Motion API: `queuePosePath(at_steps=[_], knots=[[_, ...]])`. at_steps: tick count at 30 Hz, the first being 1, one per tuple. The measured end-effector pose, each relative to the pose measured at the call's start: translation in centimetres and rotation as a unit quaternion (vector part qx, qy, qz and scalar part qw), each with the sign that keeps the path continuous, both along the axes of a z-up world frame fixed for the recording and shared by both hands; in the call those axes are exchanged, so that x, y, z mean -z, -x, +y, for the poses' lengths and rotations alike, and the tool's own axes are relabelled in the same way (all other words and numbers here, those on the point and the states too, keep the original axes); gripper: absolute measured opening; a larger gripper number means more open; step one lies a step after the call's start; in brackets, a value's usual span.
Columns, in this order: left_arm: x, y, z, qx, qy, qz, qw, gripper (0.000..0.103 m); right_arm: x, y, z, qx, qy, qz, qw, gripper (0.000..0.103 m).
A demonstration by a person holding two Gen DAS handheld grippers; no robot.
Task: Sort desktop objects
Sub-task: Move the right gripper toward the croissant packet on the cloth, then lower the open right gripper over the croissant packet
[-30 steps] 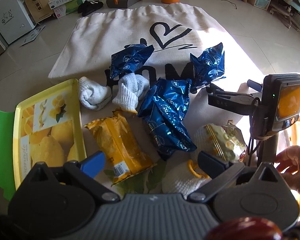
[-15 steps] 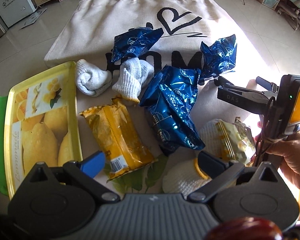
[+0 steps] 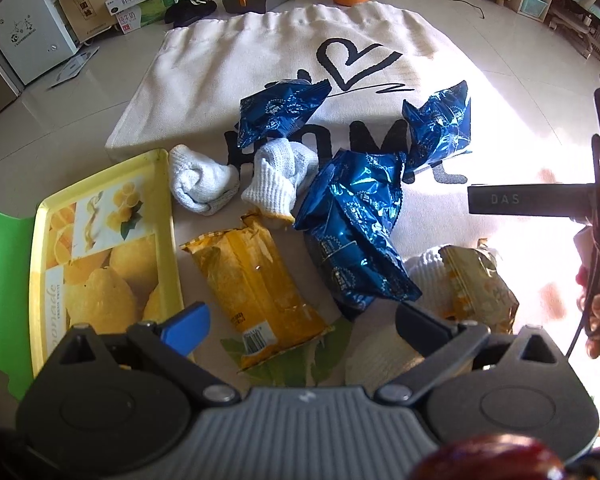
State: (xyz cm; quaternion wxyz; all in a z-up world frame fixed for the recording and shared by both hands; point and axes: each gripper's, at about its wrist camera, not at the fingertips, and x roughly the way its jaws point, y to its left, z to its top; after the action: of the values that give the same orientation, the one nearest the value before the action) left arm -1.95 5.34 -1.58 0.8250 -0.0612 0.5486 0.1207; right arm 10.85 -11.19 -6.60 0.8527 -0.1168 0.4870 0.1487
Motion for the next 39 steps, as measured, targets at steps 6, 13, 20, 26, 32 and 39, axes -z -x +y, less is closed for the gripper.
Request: queuePosePath(at_steps=[6, 13, 20, 26, 32, 39], knots=[[-0.2, 2.1, -0.2, 0.004, 0.013, -0.006, 0.9999, 0.102, -4.0, 4.6, -0.4, -0.009, -0.011, 0.014, 1.000, 0.103], [-0.1, 4.6, -1.3, 0.018, -0.014, -0.010, 0.9997, 0.102, -6.2, 9.8, -1.0, -0.024, -0.019, -0.007, 1.000, 0.103], [0.0, 6.4, -1.5, 0.014, -0.020, -0.008, 0.9997, 0.102, -6.4, 11.4, -1.5, -0.021, -0.026, 0.002, 0.999, 0.103], [-0.2, 7.3, -2.2, 0.023, -0.028, -0.017, 0.9992, 0.102, -6.3, 12.2, -1.9, -0.024, -0.025, 0.001, 0.999, 0.103], [-0.1, 7.5, -2.5, 0.028, -0.033, -0.018, 0.9989, 0.102, -6.2, 12.4, -2.4, -0.020, -0.024, 0.000, 1.000, 0.103], [-0.2, 7.4, -2.7, 0.031, -0.035, -0.022, 0.9986, 0.102, -6.2, 12.4, -2.5, -0.020, -0.022, -0.001, 1.000, 0.103]])
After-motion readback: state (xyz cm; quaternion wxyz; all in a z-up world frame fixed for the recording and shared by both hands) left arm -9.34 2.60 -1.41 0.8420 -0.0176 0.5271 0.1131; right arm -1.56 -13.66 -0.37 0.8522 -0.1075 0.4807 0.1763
